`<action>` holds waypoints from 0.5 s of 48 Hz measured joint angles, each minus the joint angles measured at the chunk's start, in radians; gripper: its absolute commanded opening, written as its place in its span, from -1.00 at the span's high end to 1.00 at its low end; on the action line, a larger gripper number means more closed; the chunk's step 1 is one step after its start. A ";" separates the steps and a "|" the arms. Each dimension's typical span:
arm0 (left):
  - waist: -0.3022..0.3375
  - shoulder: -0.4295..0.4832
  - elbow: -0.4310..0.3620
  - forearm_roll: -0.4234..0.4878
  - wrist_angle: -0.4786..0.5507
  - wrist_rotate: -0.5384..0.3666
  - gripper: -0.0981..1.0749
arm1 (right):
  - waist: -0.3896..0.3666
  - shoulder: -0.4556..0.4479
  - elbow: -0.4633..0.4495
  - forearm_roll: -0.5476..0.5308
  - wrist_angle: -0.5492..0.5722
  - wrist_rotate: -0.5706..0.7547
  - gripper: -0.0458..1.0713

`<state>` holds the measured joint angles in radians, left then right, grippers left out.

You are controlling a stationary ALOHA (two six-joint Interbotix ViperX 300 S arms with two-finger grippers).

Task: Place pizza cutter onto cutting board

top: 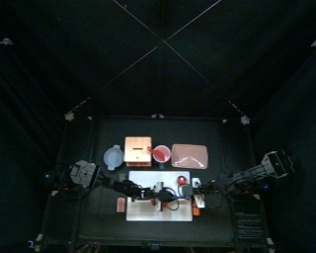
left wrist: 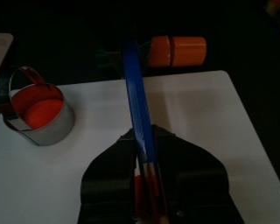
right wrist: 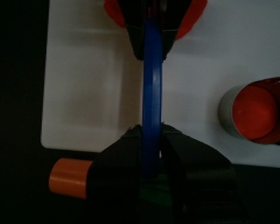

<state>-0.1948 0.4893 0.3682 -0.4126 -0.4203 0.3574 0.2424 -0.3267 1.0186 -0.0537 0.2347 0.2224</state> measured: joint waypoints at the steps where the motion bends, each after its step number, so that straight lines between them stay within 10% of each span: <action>1: 0.000 0.002 -0.002 0.000 0.000 0.000 0.07 | 0.000 -0.005 0.005 0.000 0.003 0.000 0.05; 24: 0.011 0.060 -0.097 0.032 0.040 0.000 0.07 | 0.011 -0.057 0.026 0.003 0.094 0.002 0.05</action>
<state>-0.1841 0.5492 0.2715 -0.3804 -0.3804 0.3574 0.2531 -0.3835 1.0446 -0.0506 0.3283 0.2240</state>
